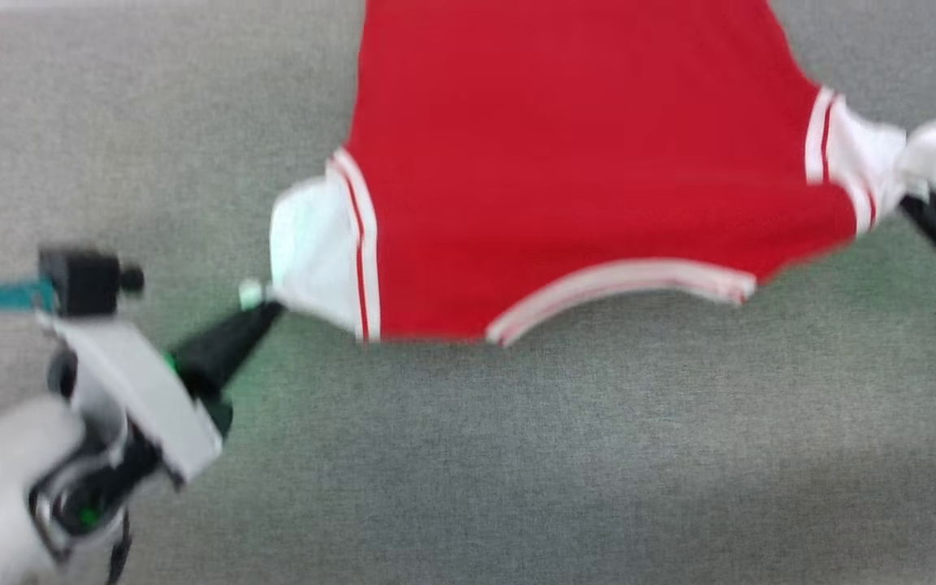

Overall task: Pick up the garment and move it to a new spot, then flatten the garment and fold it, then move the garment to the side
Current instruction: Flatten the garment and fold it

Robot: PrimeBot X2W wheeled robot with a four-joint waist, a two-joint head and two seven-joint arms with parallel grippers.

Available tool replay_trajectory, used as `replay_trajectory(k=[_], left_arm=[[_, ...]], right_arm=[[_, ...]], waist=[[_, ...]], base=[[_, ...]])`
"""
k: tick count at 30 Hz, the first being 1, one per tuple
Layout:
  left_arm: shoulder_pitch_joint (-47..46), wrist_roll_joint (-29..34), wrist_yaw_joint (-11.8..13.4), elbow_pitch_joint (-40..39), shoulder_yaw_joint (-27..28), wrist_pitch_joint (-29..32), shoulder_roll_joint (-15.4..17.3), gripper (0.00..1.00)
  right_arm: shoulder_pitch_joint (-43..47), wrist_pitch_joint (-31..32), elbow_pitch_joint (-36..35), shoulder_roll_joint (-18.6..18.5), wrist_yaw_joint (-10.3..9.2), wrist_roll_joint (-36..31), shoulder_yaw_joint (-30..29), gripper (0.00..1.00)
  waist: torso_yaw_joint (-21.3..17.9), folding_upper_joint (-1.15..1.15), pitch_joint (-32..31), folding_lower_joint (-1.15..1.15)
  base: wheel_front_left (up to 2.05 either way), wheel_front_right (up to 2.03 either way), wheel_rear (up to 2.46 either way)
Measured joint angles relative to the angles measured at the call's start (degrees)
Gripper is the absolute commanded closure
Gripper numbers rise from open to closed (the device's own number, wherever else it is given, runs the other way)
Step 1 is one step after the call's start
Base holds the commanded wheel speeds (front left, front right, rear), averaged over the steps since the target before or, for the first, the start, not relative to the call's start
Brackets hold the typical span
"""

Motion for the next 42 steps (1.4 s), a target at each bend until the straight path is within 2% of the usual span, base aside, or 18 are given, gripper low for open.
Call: replay_trajectory(k=[9,14,19,23,30,40,41,42], left_arm=[[10.81,1.43,0.00,-9.34,-4.38,-0.16,7.27,1.00],[15.15,3.93,-0.01,-12.61,-5.28,1.26,11.17,1.00],[17.62,5.24,1.12,-15.12,-5.61,1.99,12.05,1.00],[18.21,5.60,1.75,-14.58,-5.66,2.25,10.10,1.00],[18.28,5.61,1.21,-7.84,-5.77,3.82,3.99,1.00],[18.07,6.13,-0.52,2.32,-5.19,0.73,-3.41,1.00],[18.12,6.15,-0.55,2.88,-5.13,0.73,-3.89,1.00],[18.17,6.15,-0.69,3.25,-5.13,0.73,-4.25,1.00]], right_arm=[[13.49,4.69,-14.00,-10.25,0.00,2.64,0.81,1.00],[19.68,6.02,-18.66,-13.76,0.00,4.21,1.09,1.00],[23.53,6.78,-21.11,-15.07,0.00,4.05,0.03,1.00],[24.79,7.88,-20.63,-13.17,0.00,2.21,-1.13,1.00],[25.50,11.38,-14.19,-3.85,-0.01,-3.04,-0.02,1.00],[23.94,9.22,-4.94,2.33,0.73,-9.07,1.33,1.00],[23.81,8.95,-4.61,2.61,0.73,-9.10,1.33,0.99],[23.64,8.53,-4.48,2.71,0.73,-9.42,1.40,0.84]], waist=[[0.67,0.00,-3.41,0.00],[1.14,0.00,-3.91,0.00],[1.07,0.00,-3.53,0.00],[0.64,0.00,-3.11,0.00],[0.28,0.00,-2.37,0.00],[0.73,0.00,-1.37,0.00],[0.70,0.00,-1.31,0.00],[0.65,0.00,-1.25,0.00]], base=[[0.00,0.00,0.00],[0.00,0.00,0.00],[0.00,0.00,0.00],[0.00,0.00,0.00],[0.00,0.00,0.00],[0.00,0.00,0.00],[0.00,0.00,0.00],[0.00,0.00,0.00]])
